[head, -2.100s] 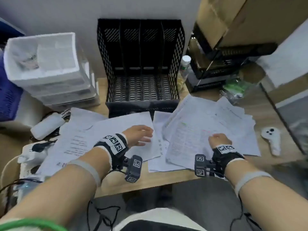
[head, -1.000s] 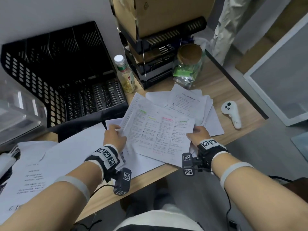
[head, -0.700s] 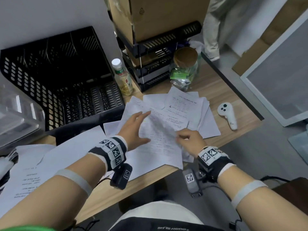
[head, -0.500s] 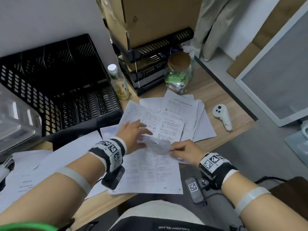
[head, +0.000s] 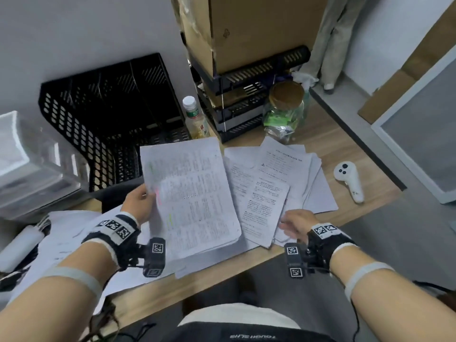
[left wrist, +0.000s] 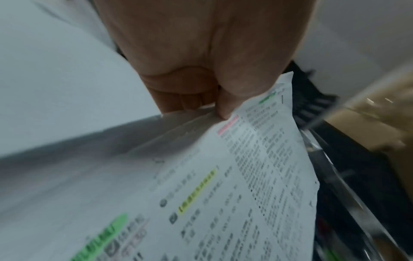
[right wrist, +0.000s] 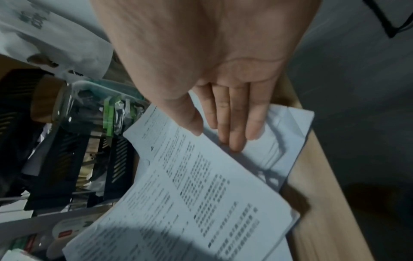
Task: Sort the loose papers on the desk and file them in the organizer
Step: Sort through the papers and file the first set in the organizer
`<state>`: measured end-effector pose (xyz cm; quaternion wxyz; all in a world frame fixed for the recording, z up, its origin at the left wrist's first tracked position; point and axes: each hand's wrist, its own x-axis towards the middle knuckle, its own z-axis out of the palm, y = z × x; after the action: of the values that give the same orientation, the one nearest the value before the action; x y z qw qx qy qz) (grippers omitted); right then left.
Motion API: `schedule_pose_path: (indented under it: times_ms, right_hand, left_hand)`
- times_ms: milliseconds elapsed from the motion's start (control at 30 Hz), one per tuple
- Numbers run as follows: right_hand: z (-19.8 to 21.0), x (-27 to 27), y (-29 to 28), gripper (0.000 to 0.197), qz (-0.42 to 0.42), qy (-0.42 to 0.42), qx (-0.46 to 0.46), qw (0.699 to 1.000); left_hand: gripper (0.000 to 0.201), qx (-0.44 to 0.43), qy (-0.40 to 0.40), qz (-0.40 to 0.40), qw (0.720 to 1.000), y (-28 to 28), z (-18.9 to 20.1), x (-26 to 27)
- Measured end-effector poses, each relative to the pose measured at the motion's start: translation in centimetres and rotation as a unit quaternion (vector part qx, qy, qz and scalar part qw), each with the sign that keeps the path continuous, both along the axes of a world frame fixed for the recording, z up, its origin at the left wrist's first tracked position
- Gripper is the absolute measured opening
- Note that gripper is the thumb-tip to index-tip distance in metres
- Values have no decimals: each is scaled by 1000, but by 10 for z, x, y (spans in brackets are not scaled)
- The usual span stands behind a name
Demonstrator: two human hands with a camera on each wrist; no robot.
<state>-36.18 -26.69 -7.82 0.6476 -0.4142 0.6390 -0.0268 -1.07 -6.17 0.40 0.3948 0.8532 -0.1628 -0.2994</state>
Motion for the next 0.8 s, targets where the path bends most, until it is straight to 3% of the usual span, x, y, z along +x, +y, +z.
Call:
schedule_pose_path:
  times_ms: [67, 133, 267, 400, 533, 800]
  right_hand:
    - [-1, 12, 4, 13, 10, 7, 2, 1000]
    - [-6, 22, 6, 17, 27, 6, 11, 1000]
    - [5, 37, 10, 6, 81, 38, -25, 996]
    - [22, 35, 1, 14, 149, 95, -141, 974]
    - [47, 25, -20, 26, 138, 93, -233, 958]
    - [118, 9, -77, 24, 125, 100, -357, 920]
  left_hand:
    - [22, -24, 87, 85, 992, 10, 0, -4]
    - [24, -36, 119, 113, 986, 20, 1, -8]
    - [23, -62, 134, 107, 983, 35, 8, -11]
    - [24, -78, 132, 94, 984, 42, 15, -9]
    - [23, -78, 98, 72, 990, 47, 22, 0]
    - [31, -48, -128, -43, 990, 20, 61, 20]
